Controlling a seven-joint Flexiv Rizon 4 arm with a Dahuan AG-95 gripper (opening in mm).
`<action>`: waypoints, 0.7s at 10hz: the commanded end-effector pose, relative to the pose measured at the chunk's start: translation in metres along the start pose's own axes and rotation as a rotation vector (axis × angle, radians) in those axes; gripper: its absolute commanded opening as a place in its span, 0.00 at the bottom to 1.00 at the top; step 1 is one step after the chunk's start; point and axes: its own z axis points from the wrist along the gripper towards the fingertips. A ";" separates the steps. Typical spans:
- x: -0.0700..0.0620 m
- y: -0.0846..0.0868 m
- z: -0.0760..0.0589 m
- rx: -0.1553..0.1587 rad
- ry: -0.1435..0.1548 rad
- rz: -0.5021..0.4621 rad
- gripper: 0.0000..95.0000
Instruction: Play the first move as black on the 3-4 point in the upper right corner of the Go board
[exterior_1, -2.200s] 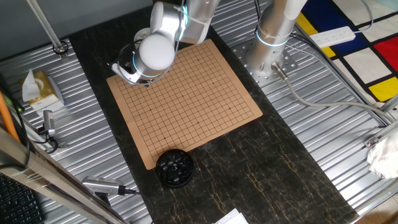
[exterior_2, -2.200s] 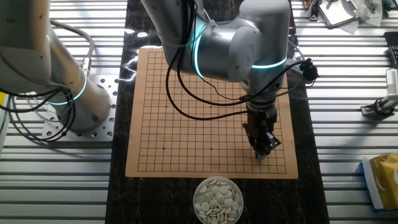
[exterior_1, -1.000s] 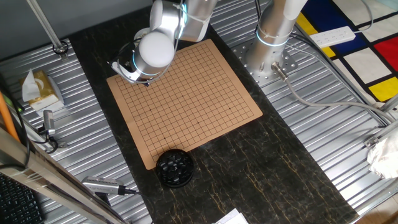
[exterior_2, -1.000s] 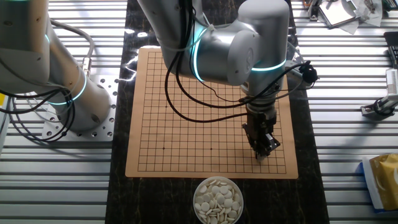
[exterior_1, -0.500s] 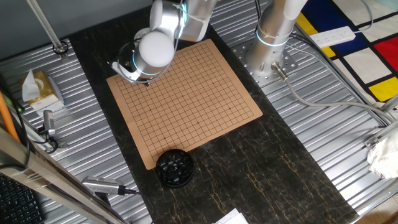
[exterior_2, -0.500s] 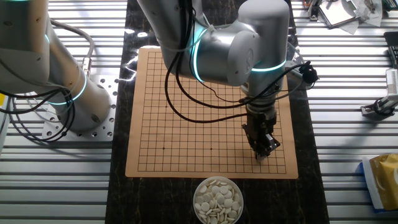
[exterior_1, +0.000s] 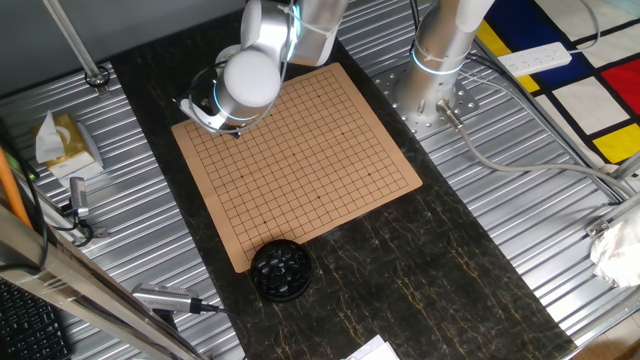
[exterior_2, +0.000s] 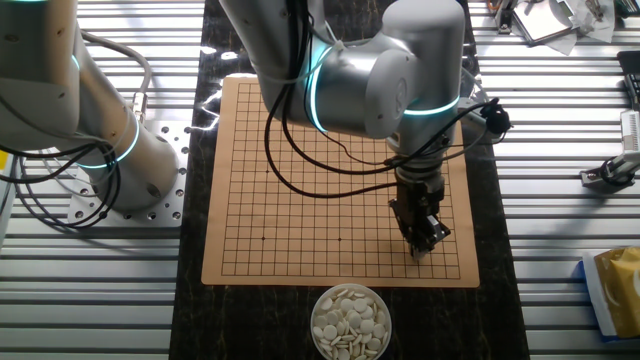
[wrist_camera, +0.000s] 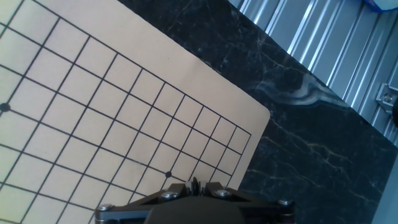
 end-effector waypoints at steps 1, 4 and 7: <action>0.000 0.000 0.000 0.000 -0.001 -0.001 0.00; 0.000 0.000 0.000 0.000 -0.004 -0.005 0.00; 0.000 0.000 0.000 -0.005 -0.007 -0.010 0.00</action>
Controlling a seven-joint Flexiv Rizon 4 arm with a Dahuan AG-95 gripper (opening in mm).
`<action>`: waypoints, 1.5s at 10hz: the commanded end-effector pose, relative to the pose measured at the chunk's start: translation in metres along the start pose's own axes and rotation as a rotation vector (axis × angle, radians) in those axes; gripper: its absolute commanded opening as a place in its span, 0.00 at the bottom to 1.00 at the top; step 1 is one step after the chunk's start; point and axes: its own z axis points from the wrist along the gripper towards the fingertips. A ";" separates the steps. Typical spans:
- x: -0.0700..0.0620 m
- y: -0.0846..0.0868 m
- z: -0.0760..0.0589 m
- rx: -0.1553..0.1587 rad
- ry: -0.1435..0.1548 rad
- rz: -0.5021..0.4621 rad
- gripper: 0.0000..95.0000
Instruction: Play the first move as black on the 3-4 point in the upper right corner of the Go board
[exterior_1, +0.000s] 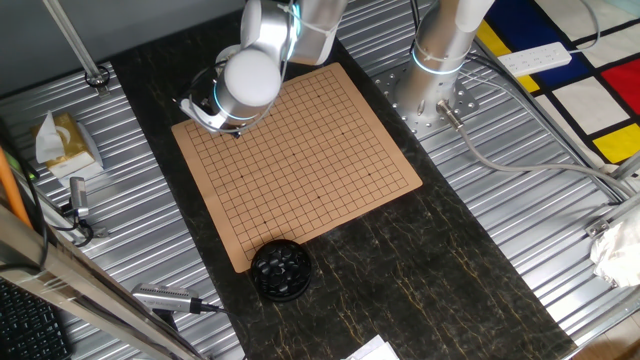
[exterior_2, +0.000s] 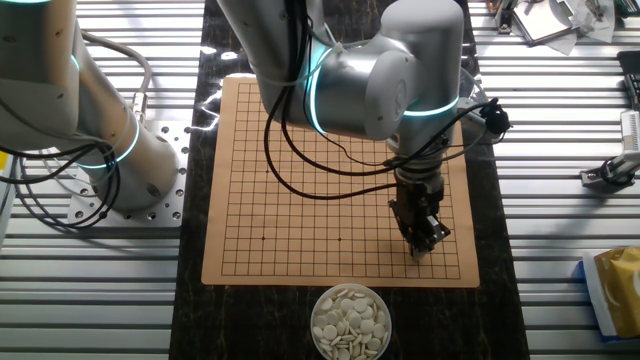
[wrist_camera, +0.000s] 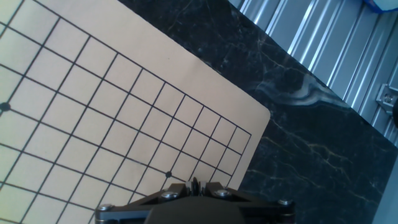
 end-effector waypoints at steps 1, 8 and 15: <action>0.000 0.000 0.000 -0.003 -0.002 -0.005 0.00; 0.000 0.000 0.001 -0.014 -0.010 -0.013 0.20; 0.002 -0.001 0.001 -0.015 -0.012 -0.020 0.20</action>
